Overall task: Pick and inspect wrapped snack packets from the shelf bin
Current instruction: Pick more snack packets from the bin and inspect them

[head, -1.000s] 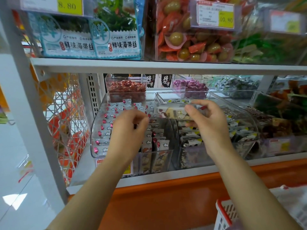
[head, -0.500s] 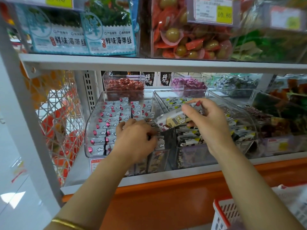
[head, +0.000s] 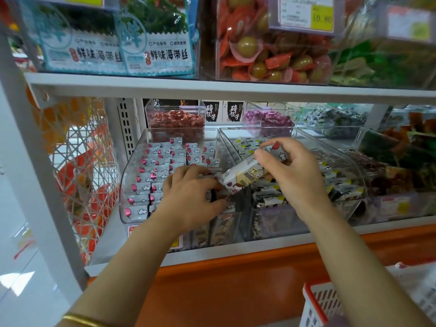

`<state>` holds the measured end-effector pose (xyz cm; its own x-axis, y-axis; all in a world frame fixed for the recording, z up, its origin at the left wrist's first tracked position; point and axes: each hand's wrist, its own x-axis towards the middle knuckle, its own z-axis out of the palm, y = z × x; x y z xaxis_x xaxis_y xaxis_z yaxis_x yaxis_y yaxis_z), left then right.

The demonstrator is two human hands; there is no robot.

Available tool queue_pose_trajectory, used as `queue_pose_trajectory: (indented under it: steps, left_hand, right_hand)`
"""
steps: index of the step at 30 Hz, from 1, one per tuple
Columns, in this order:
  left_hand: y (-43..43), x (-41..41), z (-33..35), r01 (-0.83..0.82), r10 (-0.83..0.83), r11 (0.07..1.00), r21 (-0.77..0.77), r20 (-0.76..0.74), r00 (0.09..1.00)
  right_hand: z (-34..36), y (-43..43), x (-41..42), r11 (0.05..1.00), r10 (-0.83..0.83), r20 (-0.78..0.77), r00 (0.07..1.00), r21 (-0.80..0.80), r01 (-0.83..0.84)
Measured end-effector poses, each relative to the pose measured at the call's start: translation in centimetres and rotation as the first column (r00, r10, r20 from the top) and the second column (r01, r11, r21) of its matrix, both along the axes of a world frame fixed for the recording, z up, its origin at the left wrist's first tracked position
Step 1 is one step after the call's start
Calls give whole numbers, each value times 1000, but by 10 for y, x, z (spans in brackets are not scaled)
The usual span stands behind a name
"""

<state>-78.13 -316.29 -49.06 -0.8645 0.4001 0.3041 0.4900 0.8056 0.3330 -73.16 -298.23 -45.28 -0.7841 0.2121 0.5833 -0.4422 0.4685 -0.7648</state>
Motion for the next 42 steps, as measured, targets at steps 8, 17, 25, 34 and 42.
queue_pose_trajectory:
  steps: [8,17,25,34,42]
  left_hand:
    - [-3,-5,0,-37,42,995,-95,52,998]
    - [-4,0,2,-69,72,991,-111,26,997]
    - [-16,4,11,-59,62,996,-61,48,997]
    - [-21,9,20,-72,69,996,48,53,996]
    - [-26,7,23,-85,98,976,202,-54,994]
  right_hand:
    - [1,-11,-7,949,-36,-7,999,313,37]
    - [-17,-36,-27,604,-154,-68,986,783,148]
    - [-5,-28,-38,700,-112,113,987,714,-3]
    - [-9,-38,-52,426,-249,57,967,903,57]
    - [1,-34,-43,757,-255,-127,959,590,280]
